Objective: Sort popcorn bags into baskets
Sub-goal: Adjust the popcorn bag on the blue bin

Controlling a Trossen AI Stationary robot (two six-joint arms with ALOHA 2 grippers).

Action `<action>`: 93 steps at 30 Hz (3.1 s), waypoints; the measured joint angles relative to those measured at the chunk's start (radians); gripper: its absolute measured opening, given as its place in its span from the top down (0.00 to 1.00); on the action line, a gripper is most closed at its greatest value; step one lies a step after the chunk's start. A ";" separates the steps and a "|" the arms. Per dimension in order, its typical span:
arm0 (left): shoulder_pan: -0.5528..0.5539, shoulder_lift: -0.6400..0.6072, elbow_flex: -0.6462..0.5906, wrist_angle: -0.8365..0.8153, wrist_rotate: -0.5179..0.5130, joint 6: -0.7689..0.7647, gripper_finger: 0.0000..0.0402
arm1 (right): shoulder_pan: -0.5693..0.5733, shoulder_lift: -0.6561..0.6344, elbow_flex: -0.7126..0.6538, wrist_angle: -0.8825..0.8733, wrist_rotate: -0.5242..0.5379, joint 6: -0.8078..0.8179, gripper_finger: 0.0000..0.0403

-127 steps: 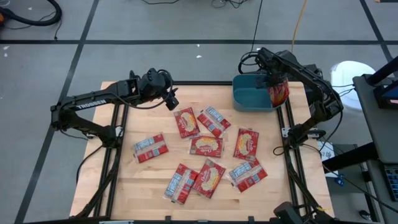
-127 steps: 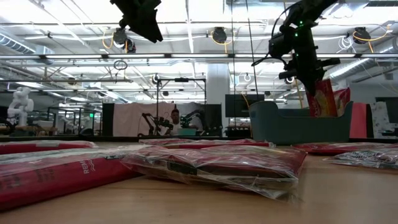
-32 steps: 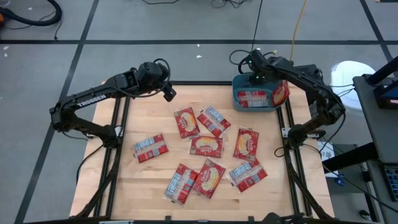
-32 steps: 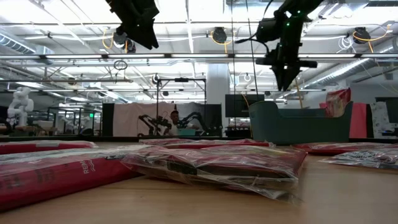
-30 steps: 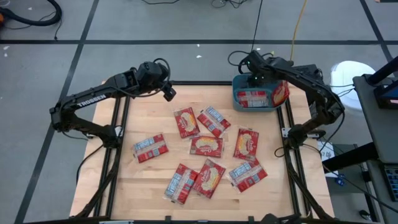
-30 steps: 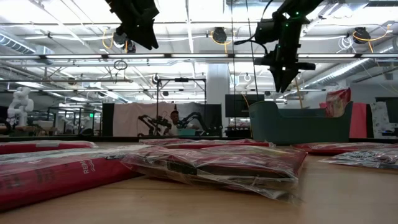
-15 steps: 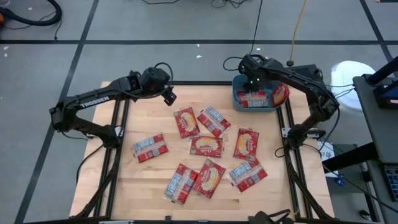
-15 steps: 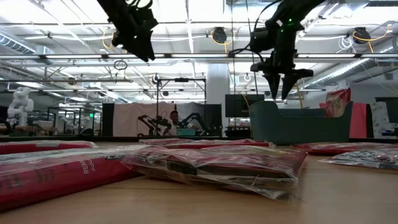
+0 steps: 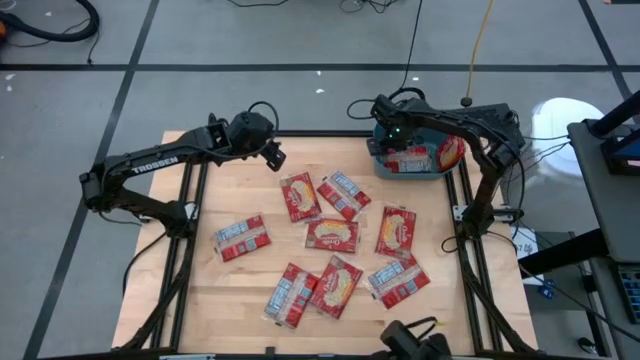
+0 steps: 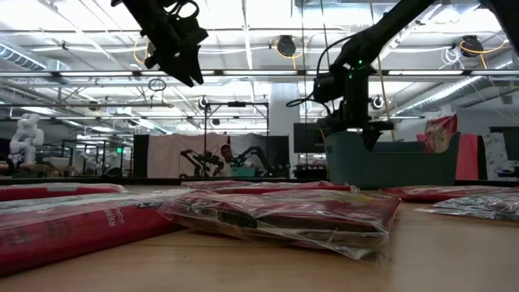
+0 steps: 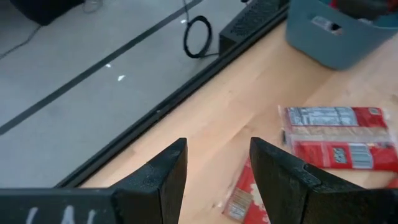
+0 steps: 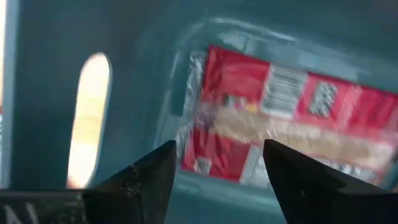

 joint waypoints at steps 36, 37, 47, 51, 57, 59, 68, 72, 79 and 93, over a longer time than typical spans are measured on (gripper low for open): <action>0.002 0.000 -0.001 0.002 0.022 0.099 0.55 | -0.013 -0.077 -0.003 -0.077 0.154 -0.099 0.43; 0.002 0.000 -0.001 0.002 0.021 0.107 0.55 | -0.015 -0.080 -0.003 -0.092 0.165 -0.101 0.43; 0.002 0.000 -0.001 0.004 0.015 0.119 0.55 | -0.048 -0.137 -0.002 -0.248 0.340 -0.133 0.43; 0.002 0.000 -0.001 0.004 0.014 0.119 0.55 | -0.056 -0.188 -0.002 -0.260 0.355 -0.122 0.43; 0.002 0.000 -0.001 0.026 0.014 0.119 0.55 | -0.063 -0.240 -0.002 -0.314 0.463 -0.093 0.43; 0.002 0.000 -0.001 0.046 0.014 0.119 0.55 | -0.075 -0.240 -0.002 -0.332 0.465 -0.085 0.43; 0.002 0.001 -0.001 0.078 0.014 0.149 0.55 | -0.101 -0.239 -0.008 -0.427 0.542 -0.052 0.43; 0.002 0.001 -0.001 0.077 0.014 0.150 0.55 | -0.115 -0.240 -0.016 -0.443 0.604 -0.055 0.43; 0.002 0.001 -0.001 0.077 0.014 0.151 0.55 | -0.109 -0.239 -0.045 -0.432 0.651 -0.052 0.43; -0.001 0.001 -0.001 0.071 0.036 0.158 0.55 | -0.038 -0.285 -0.046 -0.206 0.312 -0.055 0.43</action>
